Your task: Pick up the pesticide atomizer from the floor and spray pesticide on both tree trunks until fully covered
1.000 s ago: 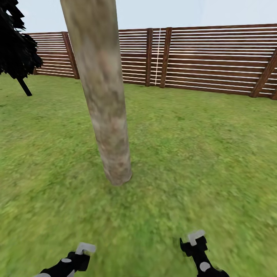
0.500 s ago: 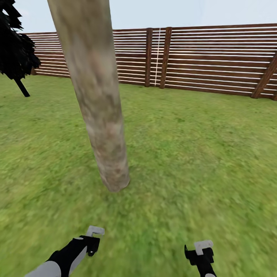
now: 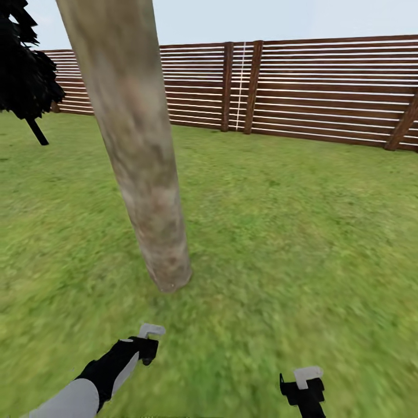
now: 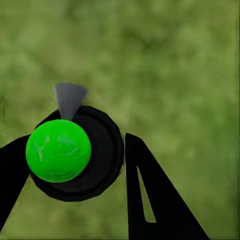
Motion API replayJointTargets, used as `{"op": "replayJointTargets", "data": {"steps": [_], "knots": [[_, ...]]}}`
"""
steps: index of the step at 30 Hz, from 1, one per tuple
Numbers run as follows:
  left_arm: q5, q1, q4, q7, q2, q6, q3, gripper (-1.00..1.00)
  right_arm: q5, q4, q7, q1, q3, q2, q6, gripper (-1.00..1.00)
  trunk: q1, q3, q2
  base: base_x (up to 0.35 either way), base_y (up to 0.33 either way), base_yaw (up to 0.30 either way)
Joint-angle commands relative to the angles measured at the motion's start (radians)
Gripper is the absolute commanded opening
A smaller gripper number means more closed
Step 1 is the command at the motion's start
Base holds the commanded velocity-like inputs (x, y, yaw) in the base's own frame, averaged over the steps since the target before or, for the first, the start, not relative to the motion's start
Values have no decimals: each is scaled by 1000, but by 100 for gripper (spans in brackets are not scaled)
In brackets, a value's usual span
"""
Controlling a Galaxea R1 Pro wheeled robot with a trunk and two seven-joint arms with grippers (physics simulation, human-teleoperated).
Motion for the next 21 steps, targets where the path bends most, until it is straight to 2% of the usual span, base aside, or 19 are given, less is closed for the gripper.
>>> {"op": "replayJointTargets", "data": {"steps": [1, 3, 6, 7, 8, 9, 10, 11, 12, 13, 14, 15, 16, 17, 19, 20, 21], "knots": [[9, -26, -20, 0, 1, 45, -6, -100, 10, 1, -3, 0, -8, 0, -3, 100, 0, -1, 0, -1, 0, 267], [10, -64, -80, -2, -12, 98, -4, -100, 10, 0, -3, 0, -8, 0, -3, 100, 0, -1, 0, 0, 0, 257], [10, -73, -142, -3, -45, 155, -5, -100, 9, 0, -3, 0, -8, 0, -2, 100, 0, -1, 0, 0, 0, 78], [9, -75, -166, -5, -43, 188, -4, -100, 9, 1, -3, 0, -8, 0, -2, 100, 0, -1, 0, 0, 0, 11], [8, -78, -175, -5, -22, 199, 13, -100, 9, 1, -3, 0, -8, 1, -2, 100, 0, -1, 0, 0, 0, 5], [9, -80, -179, -7, 20, 205, 61, -100, 9, 1, -3, 0, -8, 0, -2, 100, 0, -1, 0, 0, 0, 2], [9, -80, -180, -8, 33, 206, 80, -100, 9, 1, -3, 0, -9, 0, -2, 100, 0, -1, 0, 0, 0, 0], [8, -79, -182, -8, 36, 208, 90, -100, 9, 0, -3, 0, -9, 0, -2, 100, 0, -1, 0, 0, 0, 0], [7, -79, -186, -8, 21, 209, 94, -100, 9, 1, -3, 0, -9, 0, -2, 100, 0, -1, 0, 0, 0, 0], [2, -80, -191, -9, -12, 210, 94, -100, 9, 1, -3, 0, -9, 0, -1, 100, 0, -1, 0, 0, 0, 0], [-1, -81, -194, -9, -31, 211, 94, -100, 10, 1, -3, 0, -9, 0, -1, 100, 0, -1, 0, 0, 0, 0], [-2, -84, -196, -9, -45, 213, 94, -100, 9, 2, -3, 0, -9, 0, 0, 100, 0, -1, 0, 0, 0, 0], [-1, -85, -197, -9, -45, 213, 95, -100, 10, 2, -3, 0, -9, 0, 1, 100, 0, -1, 0, 0, 0, 0], [4, -91, -196, -10, -20, 214, 99, -100, 10, 2, -3, 0, -8, 0, 1, 100, 0, -1, 0, 0, 0, 0], [7, -99, -196, -33, 46, 215, 101, -100, 9, 2, -3, 0, -9, 0, 1, 100, 0, -1, 0, 0, 0, 0], [6, -101, -196, -64, 63, 216, 101, -100, 9, 2, -3, 0, -9, 0, 1, 100, 0, -1, 0, 0, 0, 0], [1, -101, -196, -89, 67, 216, 99, -100, 10, 2, -2, 0, -8, 0, 1, 100, 0, -1, 0, 0, 0, 0]]}}
